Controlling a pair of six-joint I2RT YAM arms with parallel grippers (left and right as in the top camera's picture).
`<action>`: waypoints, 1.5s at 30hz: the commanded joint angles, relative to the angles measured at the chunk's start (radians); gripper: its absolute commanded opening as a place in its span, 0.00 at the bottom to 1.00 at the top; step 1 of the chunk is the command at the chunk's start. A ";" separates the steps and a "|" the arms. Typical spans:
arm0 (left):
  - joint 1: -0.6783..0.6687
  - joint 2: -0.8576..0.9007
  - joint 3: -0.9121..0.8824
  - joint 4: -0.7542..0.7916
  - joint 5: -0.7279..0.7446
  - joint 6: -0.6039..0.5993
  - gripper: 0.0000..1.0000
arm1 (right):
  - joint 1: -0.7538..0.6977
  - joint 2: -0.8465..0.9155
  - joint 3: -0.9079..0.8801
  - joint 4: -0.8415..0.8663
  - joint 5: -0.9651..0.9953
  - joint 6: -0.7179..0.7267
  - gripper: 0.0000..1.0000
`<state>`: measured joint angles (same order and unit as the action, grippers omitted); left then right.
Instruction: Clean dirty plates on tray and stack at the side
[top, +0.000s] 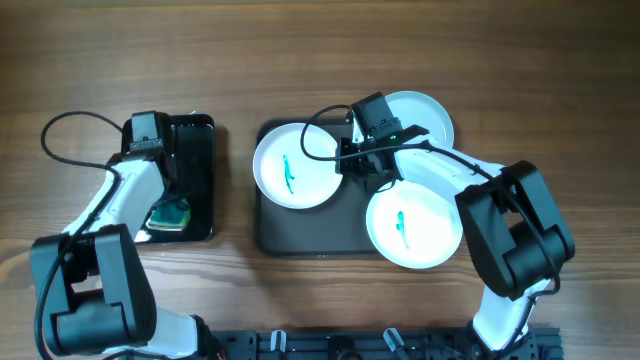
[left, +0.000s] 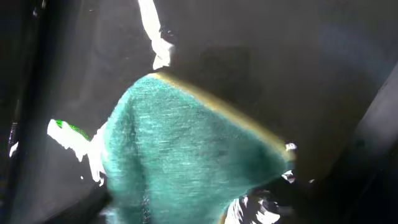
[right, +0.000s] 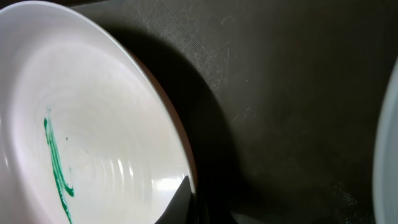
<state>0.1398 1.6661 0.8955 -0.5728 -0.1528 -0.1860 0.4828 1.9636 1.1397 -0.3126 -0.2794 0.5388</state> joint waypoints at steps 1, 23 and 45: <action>0.005 0.010 -0.006 -0.043 0.002 0.026 0.23 | 0.004 0.036 0.002 -0.005 0.013 0.014 0.04; 0.005 -0.071 0.389 -0.386 0.123 0.000 0.04 | 0.004 0.035 0.002 -0.002 -0.018 0.041 0.04; -0.437 0.226 0.388 -0.150 0.314 -0.257 0.04 | -0.026 0.035 0.002 -0.109 -0.008 0.106 0.05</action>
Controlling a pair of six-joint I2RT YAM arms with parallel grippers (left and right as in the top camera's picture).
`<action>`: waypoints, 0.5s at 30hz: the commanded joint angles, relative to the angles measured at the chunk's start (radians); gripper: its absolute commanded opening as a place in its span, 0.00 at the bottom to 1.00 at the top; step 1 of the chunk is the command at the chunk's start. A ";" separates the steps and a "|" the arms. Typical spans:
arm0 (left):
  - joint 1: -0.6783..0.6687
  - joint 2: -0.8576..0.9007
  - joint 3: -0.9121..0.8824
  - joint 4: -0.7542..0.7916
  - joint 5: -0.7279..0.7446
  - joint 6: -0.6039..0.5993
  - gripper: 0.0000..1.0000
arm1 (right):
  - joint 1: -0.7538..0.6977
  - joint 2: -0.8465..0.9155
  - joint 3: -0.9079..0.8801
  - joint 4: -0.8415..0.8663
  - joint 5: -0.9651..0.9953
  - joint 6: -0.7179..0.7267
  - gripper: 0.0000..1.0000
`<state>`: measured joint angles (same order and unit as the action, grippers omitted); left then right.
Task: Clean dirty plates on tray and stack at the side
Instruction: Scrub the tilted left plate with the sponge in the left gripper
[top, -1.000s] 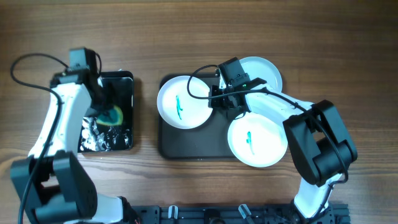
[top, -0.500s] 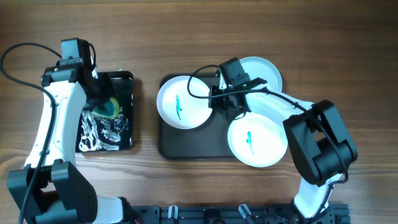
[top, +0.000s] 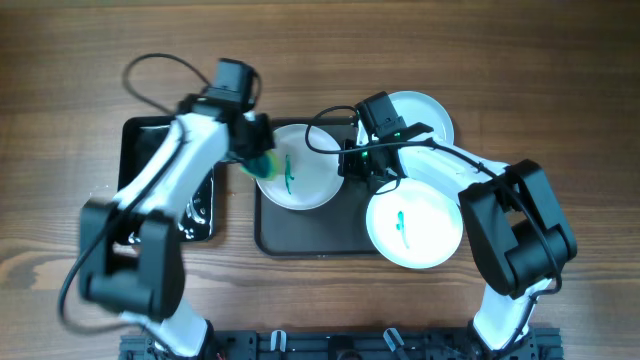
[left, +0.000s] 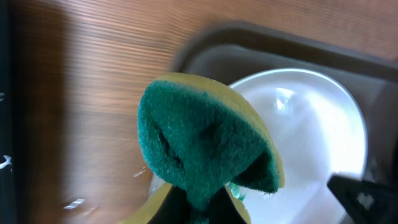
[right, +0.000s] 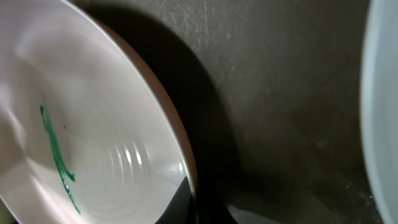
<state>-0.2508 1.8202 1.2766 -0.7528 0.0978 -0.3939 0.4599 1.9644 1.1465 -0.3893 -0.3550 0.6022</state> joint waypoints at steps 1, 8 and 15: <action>-0.067 0.091 0.006 0.048 0.063 -0.060 0.04 | -0.003 0.032 -0.005 -0.046 0.095 0.064 0.04; -0.166 0.190 0.005 0.059 0.020 -0.114 0.04 | 0.003 0.025 -0.005 -0.058 0.119 0.063 0.04; -0.183 0.214 0.006 0.194 0.424 0.046 0.04 | 0.003 0.025 -0.005 -0.053 0.114 0.059 0.04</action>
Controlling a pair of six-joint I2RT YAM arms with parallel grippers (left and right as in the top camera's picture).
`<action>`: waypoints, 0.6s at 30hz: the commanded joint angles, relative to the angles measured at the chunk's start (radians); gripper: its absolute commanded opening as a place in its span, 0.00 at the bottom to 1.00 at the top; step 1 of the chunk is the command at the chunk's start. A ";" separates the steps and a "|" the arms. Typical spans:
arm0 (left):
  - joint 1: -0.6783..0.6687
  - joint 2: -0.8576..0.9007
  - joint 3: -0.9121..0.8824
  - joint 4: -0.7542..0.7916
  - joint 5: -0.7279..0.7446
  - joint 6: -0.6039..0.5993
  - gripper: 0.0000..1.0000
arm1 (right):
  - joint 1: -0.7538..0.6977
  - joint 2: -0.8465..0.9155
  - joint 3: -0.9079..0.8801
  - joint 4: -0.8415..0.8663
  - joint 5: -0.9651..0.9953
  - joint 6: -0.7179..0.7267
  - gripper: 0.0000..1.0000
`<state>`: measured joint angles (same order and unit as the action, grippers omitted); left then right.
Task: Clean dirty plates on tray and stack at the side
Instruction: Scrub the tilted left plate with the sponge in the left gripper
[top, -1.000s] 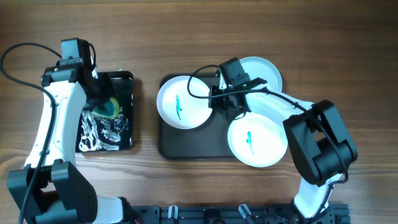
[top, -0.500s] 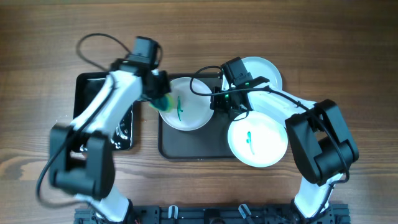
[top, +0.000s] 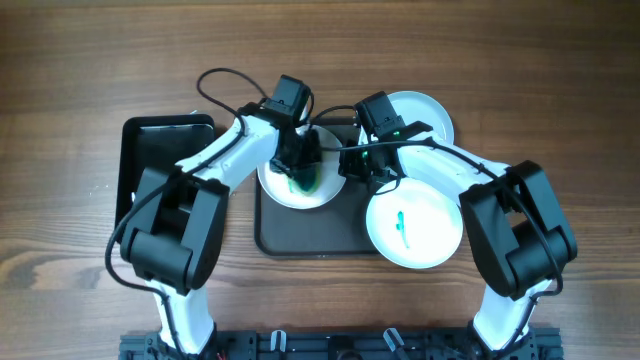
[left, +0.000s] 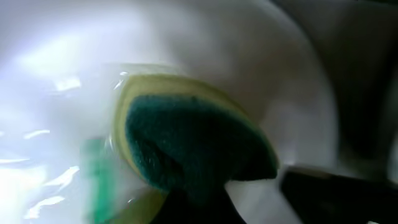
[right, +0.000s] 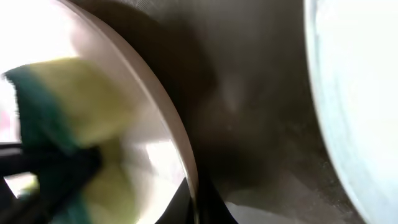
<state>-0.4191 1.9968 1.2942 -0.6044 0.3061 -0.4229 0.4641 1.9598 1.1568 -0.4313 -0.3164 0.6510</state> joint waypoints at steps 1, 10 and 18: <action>-0.003 0.038 -0.011 0.064 0.182 0.056 0.04 | -0.001 0.029 -0.015 -0.011 0.076 0.010 0.04; 0.088 0.038 0.032 -0.224 -0.558 -0.143 0.04 | -0.001 0.030 -0.015 -0.007 0.072 0.011 0.04; 0.081 0.038 0.032 0.027 0.212 0.153 0.04 | -0.001 0.030 -0.015 -0.009 0.069 0.006 0.05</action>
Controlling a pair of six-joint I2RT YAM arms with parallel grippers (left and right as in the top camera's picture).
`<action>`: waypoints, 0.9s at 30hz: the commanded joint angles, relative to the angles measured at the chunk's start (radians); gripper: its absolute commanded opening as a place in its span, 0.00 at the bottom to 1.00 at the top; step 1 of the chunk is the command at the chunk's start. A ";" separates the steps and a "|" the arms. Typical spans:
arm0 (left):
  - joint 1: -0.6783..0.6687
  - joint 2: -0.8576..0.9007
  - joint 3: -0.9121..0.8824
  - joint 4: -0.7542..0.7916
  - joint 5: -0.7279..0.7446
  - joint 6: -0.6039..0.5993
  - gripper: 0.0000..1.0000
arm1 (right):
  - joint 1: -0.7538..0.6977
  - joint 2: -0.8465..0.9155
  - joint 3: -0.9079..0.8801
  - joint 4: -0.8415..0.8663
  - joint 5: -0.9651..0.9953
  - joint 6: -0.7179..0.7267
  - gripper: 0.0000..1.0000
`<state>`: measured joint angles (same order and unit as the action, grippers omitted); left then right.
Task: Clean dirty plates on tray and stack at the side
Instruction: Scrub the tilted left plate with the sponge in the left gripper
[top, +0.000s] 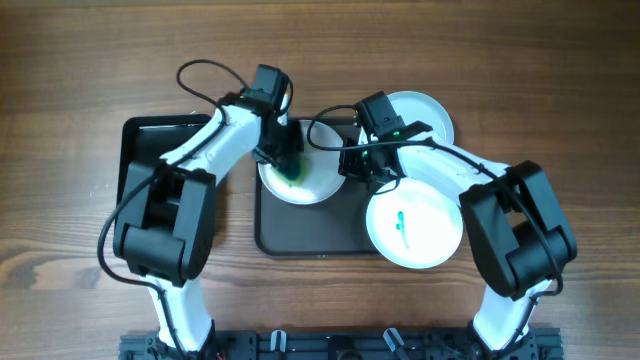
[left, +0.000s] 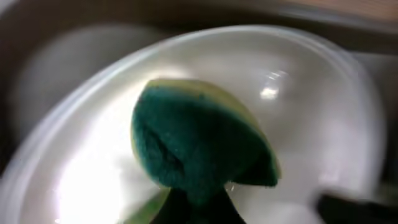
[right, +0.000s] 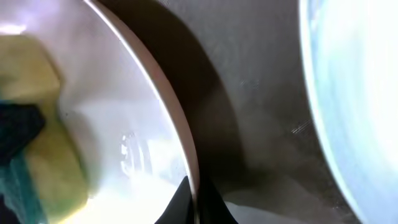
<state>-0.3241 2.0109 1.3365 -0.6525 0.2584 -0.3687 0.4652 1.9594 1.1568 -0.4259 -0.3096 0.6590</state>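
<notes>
A white plate (top: 318, 188) lies on the left half of the dark tray (top: 300, 235). My left gripper (top: 282, 158) is shut on a green-and-yellow sponge (top: 291, 173), which is pressed into the plate's bowl; the left wrist view shows the sponge (left: 199, 146) on the plate (left: 311, 93). My right gripper (top: 352, 165) is shut on this plate's right rim (right: 155, 93). A second plate (top: 413, 225) with a green streak sits at the tray's right edge. A third white plate (top: 425, 112) rests at the back right.
A black tub (top: 150, 160) stands on the wooden table to the left of the tray. The left arm's cable (top: 205, 80) loops behind it. The right arm reaches over the second and third plates.
The left gripper and sponge have shifted a little left and back inside the plate. The right gripper still holds the rim in the same place.
My left gripper first held the sponge down in the black tub while the right gripper held the rim of the green-streaked plate. Then the sponge was at the plate's left edge, then on the streak. It now sits further left in the bowl.
</notes>
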 joint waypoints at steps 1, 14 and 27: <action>-0.014 0.024 -0.010 0.082 0.185 0.072 0.04 | -0.002 0.030 -0.015 -0.016 0.062 -0.002 0.04; -0.074 0.024 -0.010 -0.147 0.120 0.074 0.04 | -0.002 0.030 -0.015 -0.008 0.062 -0.001 0.04; -0.083 0.024 -0.006 -0.284 -0.533 -0.321 0.04 | -0.002 0.030 -0.015 -0.005 0.062 0.000 0.04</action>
<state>-0.4290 2.0109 1.3640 -0.8547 -0.0315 -0.5842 0.4706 1.9594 1.1568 -0.4217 -0.3099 0.6502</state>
